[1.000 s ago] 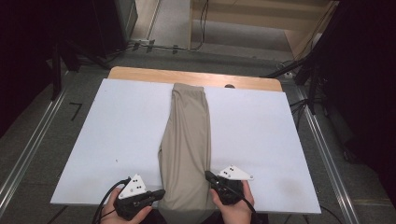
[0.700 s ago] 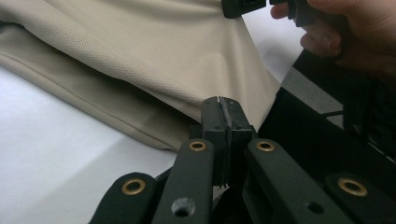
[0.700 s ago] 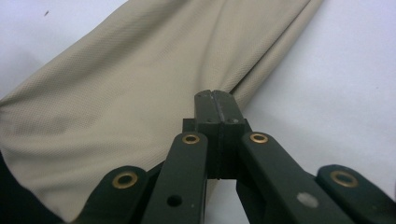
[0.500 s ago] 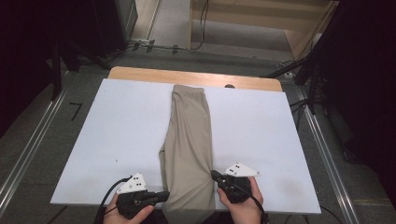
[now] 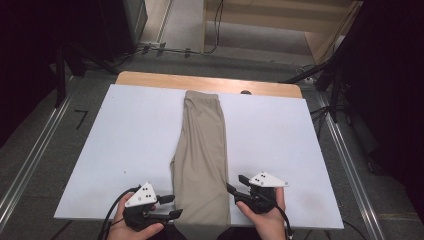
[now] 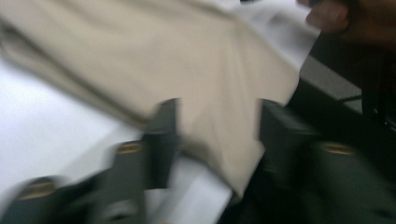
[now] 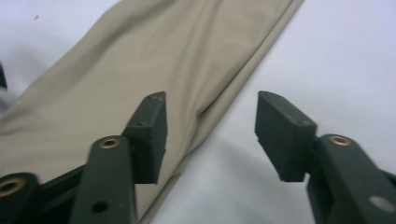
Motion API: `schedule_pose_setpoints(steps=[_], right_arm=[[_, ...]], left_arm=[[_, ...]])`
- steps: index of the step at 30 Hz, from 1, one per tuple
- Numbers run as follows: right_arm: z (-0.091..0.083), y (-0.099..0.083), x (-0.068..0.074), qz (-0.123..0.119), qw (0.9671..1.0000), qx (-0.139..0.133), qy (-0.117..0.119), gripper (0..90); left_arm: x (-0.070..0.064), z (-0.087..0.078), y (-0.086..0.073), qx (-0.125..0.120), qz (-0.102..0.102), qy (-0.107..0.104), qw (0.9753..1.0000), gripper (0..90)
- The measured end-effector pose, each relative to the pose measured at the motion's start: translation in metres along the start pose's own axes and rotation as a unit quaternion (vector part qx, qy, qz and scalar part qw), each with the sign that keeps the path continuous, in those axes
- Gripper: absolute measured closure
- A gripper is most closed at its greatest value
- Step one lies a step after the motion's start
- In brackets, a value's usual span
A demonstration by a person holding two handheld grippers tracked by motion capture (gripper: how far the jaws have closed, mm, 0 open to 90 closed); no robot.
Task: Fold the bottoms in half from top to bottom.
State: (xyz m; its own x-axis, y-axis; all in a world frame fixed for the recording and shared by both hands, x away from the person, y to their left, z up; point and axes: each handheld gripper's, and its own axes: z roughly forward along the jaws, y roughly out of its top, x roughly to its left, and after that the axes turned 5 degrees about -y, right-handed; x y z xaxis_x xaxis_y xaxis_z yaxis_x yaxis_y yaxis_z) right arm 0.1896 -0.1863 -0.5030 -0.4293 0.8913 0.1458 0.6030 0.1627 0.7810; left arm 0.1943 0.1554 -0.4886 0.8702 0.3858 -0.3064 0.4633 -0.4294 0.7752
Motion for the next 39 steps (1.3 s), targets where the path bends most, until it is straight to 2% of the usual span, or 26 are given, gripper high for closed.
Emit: schedule_pose_setpoints(steps=[3, 4, 7, 8, 9, 10, 11, 12, 13, 14, 16, 17, 18, 20, 21, 22, 23, 24, 27, 28, 33, 34, 35, 36, 37, 39], right_arm=[[0.001, 0.012, -0.009, -0.010, 0.9998, -0.017, 0.002, 32.1], [0.001, 0.012, -0.009, -0.010, 0.9998, -0.017, 0.002, 32.1], [0.007, 0.035, -0.019, -0.024, 0.9989, -0.040, 0.000, 27.4], [0.010, 0.041, -0.023, -0.024, 0.9987, -0.044, 0.000, 26.4], [0.013, 0.048, -0.026, -0.024, 0.9986, -0.048, 0.001, 25.8], [0.013, 0.048, -0.026, -0.024, 0.9986, -0.048, 0.001, 25.8], [0.022, 0.063, -0.033, -0.034, 0.9981, -0.051, 0.003, 23.5], [0.022, 0.063, -0.033, -0.034, 0.9981, -0.051, 0.003, 23.5], [0.031, 0.075, -0.038, -0.040, 0.9978, -0.049, 0.019, 18.7], [0.031, 0.075, -0.038, -0.040, 0.9978, -0.049, 0.019, 18.7], [0.048, 0.094, -0.046, -0.044, 0.9978, -0.040, 0.028, 11.9], [0.048, 0.094, -0.046, -0.044, 0.9978, -0.040, 0.028, 11.9], [0.061, 0.107, -0.052, -0.040, 0.9980, -0.037, 0.030, 5.4], [0.070, 0.115, -0.055, -0.040, 0.9982, -0.033, 0.031, 0.0], [0.076, 0.119, -0.057, -0.041, 0.9985, -0.030, 0.018, 0.0], [0.084, 0.125, -0.059, -0.045, 0.9986, -0.019, 0.021, 0.0], [0.088, 0.128, -0.061, -0.044, 0.9987, -0.016, 0.022, 0.0], [0.094, 0.132, -0.063, -0.042, 0.9988, -0.016, 0.020, 0.0], [0.105, 0.140, -0.071, -0.030, 0.9991, -0.015, 0.027, 0.0], [0.116, 0.149, -0.082, -0.011, 0.9995, -0.011, 0.028, 0.0], [0.137, 0.162, -0.096, -0.001, 0.9999, 0.009, 0.012, 0.0], [0.144, 0.165, -0.099, 0.001, 0.9999, 0.015, -0.002, 0.0], [0.153, 0.169, -0.105, 0.014, 0.9996, 0.019, -0.015, 12.7], [0.157, 0.171, -0.107, 0.023, 0.9993, 0.020, -0.021, 19.4], [0.162, 0.173, -0.110, 0.030, 0.9990, 0.019, -0.026, 26.3], [0.166, 0.174, -0.111, 0.035, 0.9988, 0.021, -0.028, 30.8]], left_arm=[[0.018, -0.003, 0.022, -0.021, 0.005, 0.006, 0.9997, 20.3], [0.018, -0.003, 0.022, -0.021, 0.005, 0.006, 0.9997, 17.3], [0.042, 0.002, 0.046, -0.036, 0.013, 0.014, 0.9991, 12.6], [0.042, 0.002, 0.046, -0.036, 0.013, 0.014, 0.9991, 8.2], [0.057, 0.007, 0.059, -0.046, 0.007, 0.013, 0.9988, 5.5], [0.057, 0.007, 0.059, -0.046, 0.007, 0.013, 0.9988, 2.1], [0.072, 0.011, 0.072, -0.058, 0.000, 0.017, 0.9982, 0.3], [0.072, 0.011, 0.072, -0.058, 0.000, 0.017, 0.9982, 0.0], [0.086, 0.017, 0.085, -0.064, -0.002, 0.016, 0.9978, 0.0], [0.086, 0.017, 0.085, -0.064, -0.002, 0.016, 0.9978, 0.0], [0.107, 0.028, 0.102, -0.063, -0.006, 0.020, 0.9978, 0.0], [0.107, 0.028, 0.102, -0.063, -0.006, 0.020, 0.9978, 0.0], [0.120, 0.034, 0.112, -0.065, -0.010, 0.019, 0.9976, 0.0], [0.132, 0.041, 0.121, -0.064, -0.014, 0.018, 0.9977, 0.0], [0.132, 0.041, 0.121, -0.064, -0.014, 0.018, 0.9977, 0.0], [0.144, 0.047, 0.129, -0.060, -0.018, 0.024, 0.9978, 0.0], [0.144, 0.047, 0.129, -0.060, -0.018, 0.024, 0.9978, 0.0], [0.156, 0.053, 0.137, -0.055, -0.020, 0.033, 0.9977, 0.0], [0.167, 0.057, 0.144, -0.055, -0.021, 0.045, 0.9972, 0.0], [0.180, 0.060, 0.149, -0.052, -0.029, 0.063, 0.9963, 0.0], [0.208, 0.070, 0.155, -0.048, -0.060, 0.074, 0.9943, 0.4], [0.213, 0.072, 0.155, -0.045, -0.068, 0.078, 0.9936, 0.6], [0.222, 0.076, 0.157, -0.044, -0.079, 0.084, 0.9924, 4.2], [0.222, 0.076, 0.157, -0.044, -0.079, 0.084, 0.9924, 5.2], [0.230, 0.080, 0.159, -0.041, -0.094, 0.094, 0.9902, 7.1], [0.234, 0.082, 0.160, -0.037, -0.102, 0.100, 0.9891, 9.4]])
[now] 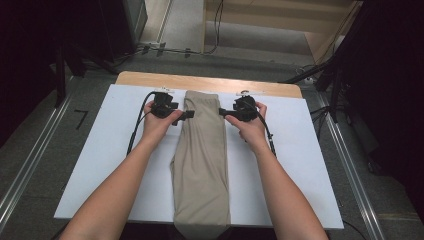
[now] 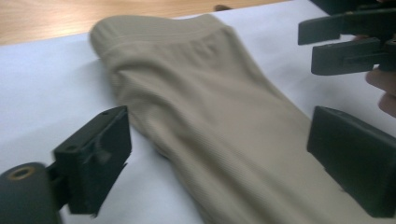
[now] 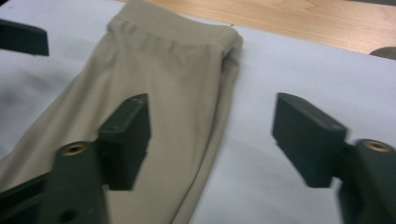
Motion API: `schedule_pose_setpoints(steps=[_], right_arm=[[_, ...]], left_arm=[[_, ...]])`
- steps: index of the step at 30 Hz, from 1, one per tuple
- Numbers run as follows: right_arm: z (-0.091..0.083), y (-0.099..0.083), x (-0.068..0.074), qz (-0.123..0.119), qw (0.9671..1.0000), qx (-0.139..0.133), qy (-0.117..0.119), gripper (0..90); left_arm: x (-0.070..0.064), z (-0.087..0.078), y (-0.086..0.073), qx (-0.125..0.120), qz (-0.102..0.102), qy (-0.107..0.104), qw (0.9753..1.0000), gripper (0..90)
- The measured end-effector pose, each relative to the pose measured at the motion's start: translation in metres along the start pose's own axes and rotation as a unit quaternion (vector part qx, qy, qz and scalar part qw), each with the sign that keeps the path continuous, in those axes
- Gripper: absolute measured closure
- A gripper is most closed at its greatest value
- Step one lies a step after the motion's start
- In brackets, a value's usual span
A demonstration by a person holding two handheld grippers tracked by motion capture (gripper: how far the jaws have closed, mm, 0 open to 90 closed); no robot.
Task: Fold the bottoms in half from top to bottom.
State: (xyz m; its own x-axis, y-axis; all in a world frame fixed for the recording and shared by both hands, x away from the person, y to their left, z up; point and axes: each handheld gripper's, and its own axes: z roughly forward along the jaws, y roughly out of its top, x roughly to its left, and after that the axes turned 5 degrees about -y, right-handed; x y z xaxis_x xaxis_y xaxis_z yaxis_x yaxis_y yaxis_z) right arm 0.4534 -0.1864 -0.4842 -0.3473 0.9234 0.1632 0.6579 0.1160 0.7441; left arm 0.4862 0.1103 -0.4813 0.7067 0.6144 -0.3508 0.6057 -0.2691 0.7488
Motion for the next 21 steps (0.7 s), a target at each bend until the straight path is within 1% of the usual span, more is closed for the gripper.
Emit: schedule_pose_setpoints(steps=[1, 2, 3, 4, 5, 6, 7, 8, 9, 10, 11, 12, 13, 14, 16, 17, 21], right_arm=[[0.010, 0.003, 0.000, -0.001, 0.9999, 0.006, -0.015, 43.1], [0.010, 0.003, 0.000, -0.001, 0.9999, 0.006, -0.015, 43.1], [0.020, 0.005, 0.001, -0.007, 0.9998, 0.017, -0.011, 44.1], [0.020, 0.005, 0.001, -0.007, 0.9998, 0.017, -0.011, 44.1], [0.025, 0.007, 0.002, -0.012, 0.9995, 0.026, -0.015, 44.2], [0.034, 0.009, 0.002, -0.014, 0.9990, 0.036, -0.023, 44.0], [0.039, 0.011, 0.001, -0.010, 0.9989, 0.042, -0.019, 44.0], [0.042, 0.012, 0.001, -0.007, 0.9988, 0.045, -0.020, 44.1], [0.046, 0.014, 0.000, -0.004, 0.9987, 0.045, -0.023, 44.1], [0.046, 0.014, 0.000, -0.004, 0.9987, 0.045, -0.023, 44.1], [0.048, 0.015, 0.000, -0.003, 0.9986, 0.047, -0.025, 44.0], [0.054, 0.019, -0.001, 0.001, 0.9985, 0.050, -0.024, 42.2], [0.056, 0.020, -0.001, 0.003, 0.9984, 0.051, -0.025, 41.3], [0.059, 0.021, -0.002, 0.001, 0.9981, 0.054, -0.029, 41.4], [0.062, 0.022, -0.002, 0.000, 0.9980, 0.059, -0.025, 41.6], [0.066, 0.024, -0.001, -0.014, 0.9975, 0.062, -0.030, 41.8], [0.071, 0.026, 0.001, -0.015, 0.9977, 0.058, -0.032, 42.8]], left_arm=[[0.004, 0.004, 0.003, 0.009, -0.006, 0.013, 0.9999, 14.5], [0.004, 0.004, 0.003, 0.009, -0.006, 0.013, 0.9999, 14.7], [0.009, 0.008, 0.006, 0.014, -0.012, 0.019, 0.9996, 16.2], [0.009, 0.008, 0.006, 0.014, -0.012, 0.019, 0.9996, 18.1], [0.011, 0.009, 0.008, 0.017, -0.013, 0.021, 0.9995, 21.4], [0.012, 0.011, 0.009, 0.019, -0.012, 0.025, 0.9994, 22.7], [0.015, 0.014, 0.013, 0.026, -0.010, 0.037, 0.9989, 24.2], [0.015, 0.014, 0.013, 0.026, -0.010, 0.037, 0.9989, 24.4], [0.019, 0.017, 0.015, 0.032, -0.012, 0.044, 0.9984, 24.5], [0.019, 0.017, 0.015, 0.032, -0.012, 0.044, 0.9984, 24.7], [0.021, 0.018, 0.017, 0.034, -0.013, 0.051, 0.9981, 24.7], [0.025, 0.020, 0.019, 0.034, -0.019, 0.052, 0.9979, 26.5], [0.025, 0.020, 0.019, 0.034, -0.019, 0.052, 0.9979, 27.3], [0.029, 0.022, 0.020, 0.036, -0.025, 0.053, 0.9976, 27.6], [0.030, 0.023, 0.020, 0.039, -0.025, 0.054, 0.9975, 29.7], [0.033, 0.025, 0.022, 0.044, -0.023, 0.058, 0.9971, 29.7], [0.036, 0.029, 0.027, 0.046, -0.021, 0.064, 0.9967, 31.0]])
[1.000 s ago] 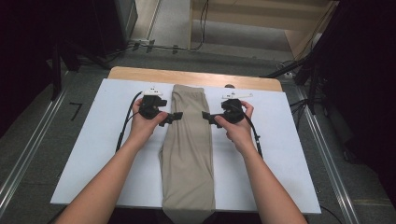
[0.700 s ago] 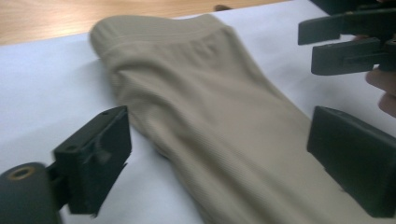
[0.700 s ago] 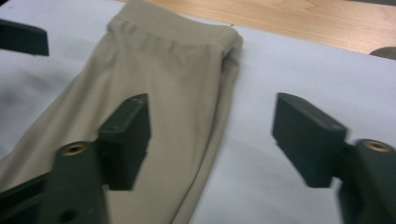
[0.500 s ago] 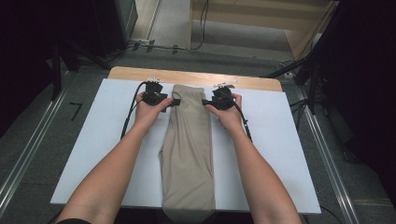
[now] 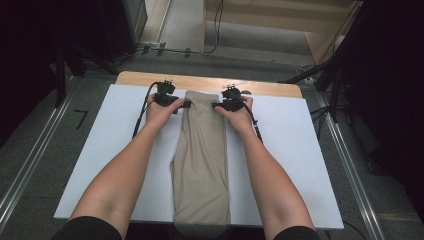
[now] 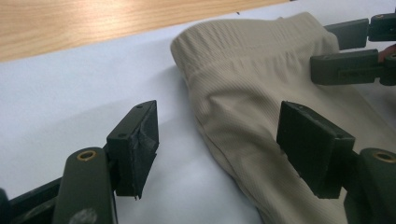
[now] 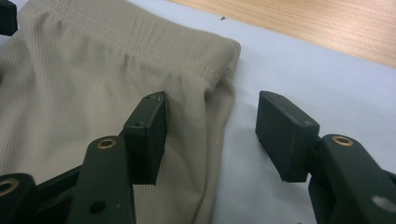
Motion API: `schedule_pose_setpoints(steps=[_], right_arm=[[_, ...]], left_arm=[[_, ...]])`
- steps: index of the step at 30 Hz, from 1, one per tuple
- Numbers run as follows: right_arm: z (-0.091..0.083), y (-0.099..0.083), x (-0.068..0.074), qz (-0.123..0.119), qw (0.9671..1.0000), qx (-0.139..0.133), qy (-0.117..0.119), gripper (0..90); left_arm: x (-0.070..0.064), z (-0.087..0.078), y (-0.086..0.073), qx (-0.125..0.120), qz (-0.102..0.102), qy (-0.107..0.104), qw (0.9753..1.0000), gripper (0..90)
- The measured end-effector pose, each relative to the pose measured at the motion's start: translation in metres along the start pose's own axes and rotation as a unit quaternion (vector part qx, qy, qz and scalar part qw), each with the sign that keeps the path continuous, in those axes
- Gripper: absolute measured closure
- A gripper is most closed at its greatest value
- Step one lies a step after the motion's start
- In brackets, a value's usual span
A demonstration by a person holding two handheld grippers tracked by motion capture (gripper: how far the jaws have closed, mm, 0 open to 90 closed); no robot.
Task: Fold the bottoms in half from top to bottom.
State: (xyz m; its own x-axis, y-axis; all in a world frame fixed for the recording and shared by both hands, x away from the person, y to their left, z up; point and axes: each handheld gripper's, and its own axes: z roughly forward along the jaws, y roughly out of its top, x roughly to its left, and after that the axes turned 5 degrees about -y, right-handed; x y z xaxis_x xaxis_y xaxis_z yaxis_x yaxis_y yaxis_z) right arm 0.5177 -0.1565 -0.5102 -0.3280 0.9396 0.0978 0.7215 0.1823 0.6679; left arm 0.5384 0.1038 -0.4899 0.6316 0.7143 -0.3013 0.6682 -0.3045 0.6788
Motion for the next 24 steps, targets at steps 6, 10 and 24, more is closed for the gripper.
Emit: schedule_pose_setpoints(steps=[6, 10, 24], right_arm=[[0.003, 0.000, 0.004, -0.023, 0.9996, -0.007, -0.017, 63.0], [0.002, 0.000, -0.001, -0.008, 0.9996, 0.003, 0.027, 84.3], [-0.067, 0.071, -0.017, -0.031, 0.9967, -0.075, -0.002, 88.0]], left_arm=[[0.002, 0.013, 0.005, 0.022, 0.019, 0.007, 0.9996, 43.4], [0.006, 0.019, 0.006, 0.010, 0.001, -0.002, 0.9999, 64.5], [-0.026, -0.026, 0.083, -0.046, 0.066, -0.017, 0.9966, 83.1]])
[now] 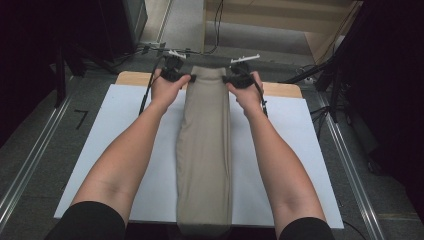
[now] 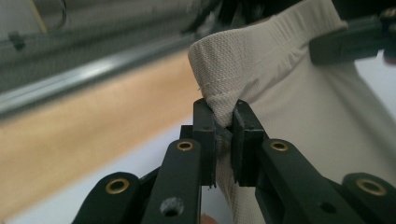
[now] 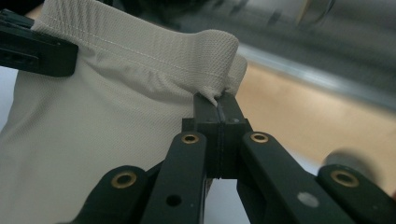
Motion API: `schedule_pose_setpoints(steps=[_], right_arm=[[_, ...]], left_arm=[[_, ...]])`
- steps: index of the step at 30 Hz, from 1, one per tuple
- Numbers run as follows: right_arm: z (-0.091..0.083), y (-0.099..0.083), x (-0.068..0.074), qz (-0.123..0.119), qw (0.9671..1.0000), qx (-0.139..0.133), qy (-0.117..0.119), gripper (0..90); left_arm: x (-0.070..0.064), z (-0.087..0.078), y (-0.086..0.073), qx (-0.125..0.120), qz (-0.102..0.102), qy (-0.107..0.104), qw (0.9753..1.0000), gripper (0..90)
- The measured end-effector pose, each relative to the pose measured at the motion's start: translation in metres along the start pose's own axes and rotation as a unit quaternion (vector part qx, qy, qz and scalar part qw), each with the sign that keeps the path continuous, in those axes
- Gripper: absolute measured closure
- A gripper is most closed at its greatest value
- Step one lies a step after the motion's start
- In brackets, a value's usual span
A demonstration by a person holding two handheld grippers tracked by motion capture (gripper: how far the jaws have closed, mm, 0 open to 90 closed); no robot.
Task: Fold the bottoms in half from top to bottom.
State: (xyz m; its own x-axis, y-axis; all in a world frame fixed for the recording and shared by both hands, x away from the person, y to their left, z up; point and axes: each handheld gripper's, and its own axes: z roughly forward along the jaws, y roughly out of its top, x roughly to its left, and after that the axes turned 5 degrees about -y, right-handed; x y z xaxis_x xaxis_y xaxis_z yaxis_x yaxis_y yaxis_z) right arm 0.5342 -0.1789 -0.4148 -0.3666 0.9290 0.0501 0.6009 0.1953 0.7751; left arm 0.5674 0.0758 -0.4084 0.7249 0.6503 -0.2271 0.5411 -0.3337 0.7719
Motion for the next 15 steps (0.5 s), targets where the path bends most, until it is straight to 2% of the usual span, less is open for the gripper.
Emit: schedule_pose_setpoints(steps=[1, 2, 3, 5, 6, 7, 8, 9, 10, 11, 12, 15], right_arm=[[-0.007, 0.007, -0.001, -0.001, 0.9999, -0.012, -0.002, 88.0], [-0.007, 0.007, -0.001, -0.001, 0.9999, -0.012, -0.002, 88.0], [-0.024, 0.022, -0.001, -0.005, 0.9992, -0.039, -0.006, 88.0], [-0.035, 0.027, -0.003, -0.002, 0.9983, -0.057, 0.004, 88.0], [-0.040, 0.027, -0.004, 0.000, 0.9979, -0.064, 0.012, 87.9], [-0.040, 0.027, -0.004, 0.000, 0.9979, -0.064, 0.012, 87.9], [-0.045, 0.026, -0.005, -0.001, 0.9973, -0.069, 0.024, 87.9], [-0.054, 0.018, -0.006, -0.008, 0.9949, -0.090, 0.046, 87.9], [-0.056, 0.015, -0.005, -0.010, 0.9941, -0.095, 0.050, 87.9], [-0.056, 0.015, -0.005, -0.010, 0.9941, -0.095, 0.050, 87.9], [-0.064, 0.004, -0.001, -0.018, 0.9924, -0.107, 0.057, 87.9], [-0.075, -0.010, 0.007, -0.030, 0.9906, -0.119, 0.061, 87.9]], left_arm=[[-0.004, -0.012, 0.016, -0.031, -0.002, -0.009, 0.9995, 83.1], [-0.004, -0.012, 0.016, -0.031, -0.002, -0.009, 0.9995, 83.1], [-0.011, -0.023, 0.028, -0.051, 0.020, -0.012, 0.9984, 83.1], [-0.017, -0.034, 0.031, -0.071, 0.034, -0.025, 0.9966, 83.1], [-0.019, -0.039, 0.030, -0.078, 0.038, -0.034, 0.9956, 83.1], [-0.019, -0.039, 0.030, -0.078, 0.038, -0.034, 0.9956, 83.1], [-0.022, -0.045, 0.028, -0.085, 0.046, -0.040, 0.9946, 83.1], [-0.024, -0.048, 0.025, -0.090, 0.050, -0.047, 0.9936, 83.1], [-0.029, -0.054, 0.019, -0.091, 0.060, -0.053, 0.9926, 83.2], [-0.029, -0.054, 0.019, -0.091, 0.060, -0.053, 0.9926, 83.2], [-0.036, -0.059, 0.010, -0.096, 0.068, -0.060, 0.9913, 83.2], [-0.043, -0.065, 0.001, -0.100, 0.071, -0.065, 0.9903, 83.2]])
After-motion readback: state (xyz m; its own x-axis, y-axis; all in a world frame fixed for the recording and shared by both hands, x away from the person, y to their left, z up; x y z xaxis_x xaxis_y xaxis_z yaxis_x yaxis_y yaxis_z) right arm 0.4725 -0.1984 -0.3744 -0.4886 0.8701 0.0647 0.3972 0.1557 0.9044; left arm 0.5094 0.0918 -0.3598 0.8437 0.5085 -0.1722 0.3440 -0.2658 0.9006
